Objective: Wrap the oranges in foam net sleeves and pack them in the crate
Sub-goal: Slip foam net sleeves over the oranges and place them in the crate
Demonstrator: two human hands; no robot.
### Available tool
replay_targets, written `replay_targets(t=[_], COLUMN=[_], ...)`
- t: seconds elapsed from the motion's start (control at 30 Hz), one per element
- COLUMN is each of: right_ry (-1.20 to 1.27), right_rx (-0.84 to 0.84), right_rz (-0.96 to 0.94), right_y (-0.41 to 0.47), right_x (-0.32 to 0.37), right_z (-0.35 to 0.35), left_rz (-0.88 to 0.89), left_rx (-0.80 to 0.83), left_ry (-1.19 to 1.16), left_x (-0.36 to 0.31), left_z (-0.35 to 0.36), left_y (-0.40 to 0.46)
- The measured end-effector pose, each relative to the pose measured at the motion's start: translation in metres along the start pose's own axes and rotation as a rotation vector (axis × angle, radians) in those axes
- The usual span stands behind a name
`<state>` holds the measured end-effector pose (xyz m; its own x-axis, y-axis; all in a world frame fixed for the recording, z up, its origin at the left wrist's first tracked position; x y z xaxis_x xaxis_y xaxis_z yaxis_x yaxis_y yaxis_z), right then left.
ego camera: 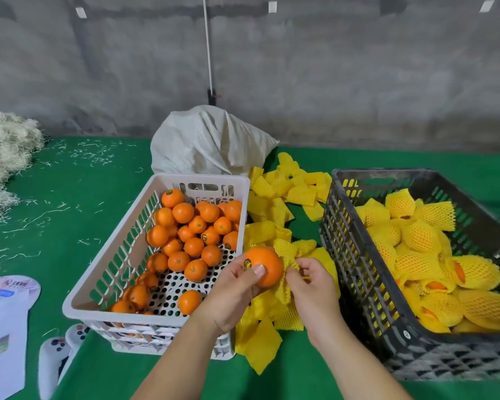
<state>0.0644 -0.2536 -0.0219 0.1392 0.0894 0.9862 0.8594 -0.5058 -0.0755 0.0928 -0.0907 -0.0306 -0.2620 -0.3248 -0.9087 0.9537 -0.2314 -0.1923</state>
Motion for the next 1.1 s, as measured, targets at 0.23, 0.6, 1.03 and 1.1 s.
replay_targets(t=[0.23, 0.6, 1.03, 1.1], right_ry=[-0.147, -0.114, -0.335, -0.38], right_rx=[-0.111, 0.012, 0.141, 0.153], right_rz=[-0.165, -0.217, -0.515, -0.517], right_y=[0.012, 0.011, 0.013, 0.013], right_x=[0.008, 0.02, 0.058, 0.059], right_z=[0.003, -0.01, -0.001, -0.002], left_rz=[-0.079, 0.145, 0.261, 0.284], left_rx=[0.206, -0.08, -0.005, -0.02], left_ry=[0.145, 0.269, 0.491, 0.516], left_x=[0.003, 0.0, 0.013, 0.012], left_z=[0.005, 0.008, 0.012, 0.011], left_y=[-0.003, 0.001, -0.009, -0.009])
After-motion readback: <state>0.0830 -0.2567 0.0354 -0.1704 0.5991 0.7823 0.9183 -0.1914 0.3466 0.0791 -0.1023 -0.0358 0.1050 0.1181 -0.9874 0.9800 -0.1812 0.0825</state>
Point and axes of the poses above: each hand's wrist, its own y-axis towards the middle knuckle, its own z-axis out of the palm, x = y × z, the point moved 4 cm from there along y, towards the middle knuckle, and after that the axes turned 9 degrees about -x, right-handed, at the moved point
